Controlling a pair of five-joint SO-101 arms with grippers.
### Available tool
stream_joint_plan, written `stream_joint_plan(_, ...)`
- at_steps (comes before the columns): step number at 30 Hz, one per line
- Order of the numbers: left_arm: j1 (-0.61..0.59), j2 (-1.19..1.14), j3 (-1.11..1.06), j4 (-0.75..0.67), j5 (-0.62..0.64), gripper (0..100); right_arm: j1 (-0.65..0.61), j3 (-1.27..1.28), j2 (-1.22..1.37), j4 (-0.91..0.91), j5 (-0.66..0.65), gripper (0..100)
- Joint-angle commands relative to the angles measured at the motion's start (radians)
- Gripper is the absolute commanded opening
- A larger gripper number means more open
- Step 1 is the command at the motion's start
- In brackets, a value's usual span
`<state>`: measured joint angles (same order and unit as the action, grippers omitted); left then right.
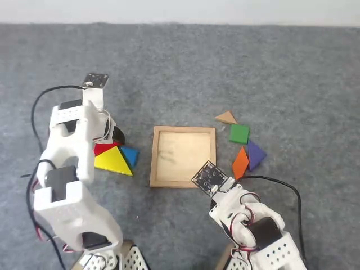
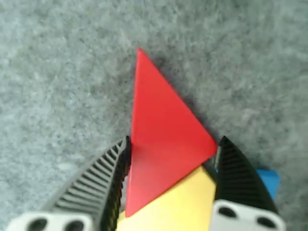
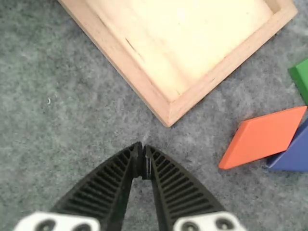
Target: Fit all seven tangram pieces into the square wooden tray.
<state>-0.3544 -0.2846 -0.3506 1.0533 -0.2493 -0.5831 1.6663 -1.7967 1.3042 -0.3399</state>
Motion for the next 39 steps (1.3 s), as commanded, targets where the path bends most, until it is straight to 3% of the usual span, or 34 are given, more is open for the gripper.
stream_joint_plan(1,0.011,0.018,0.018,0.011,-0.012,24,-0.005,0.017,-0.015,0.005,-0.002,0.9)
stream_joint_plan(5,0.020,0.020,0.012,0.006,-0.012,20,-0.005,0.017,-0.015,0.005,-0.002,0.9)
stream_joint_plan(29,0.032,0.026,0.133,0.017,-0.021,20,-0.005,0.017,-0.015,0.005,-0.002,0.9)
stream_joint_plan(34,0.034,0.184,0.070,0.081,0.003,20,-0.005,0.017,-0.015,0.005,-0.002,0.9)
stream_joint_plan(39,0.034,0.506,-0.171,0.075,0.189,20,-0.005,0.017,-0.015,0.005,-0.002,0.9)
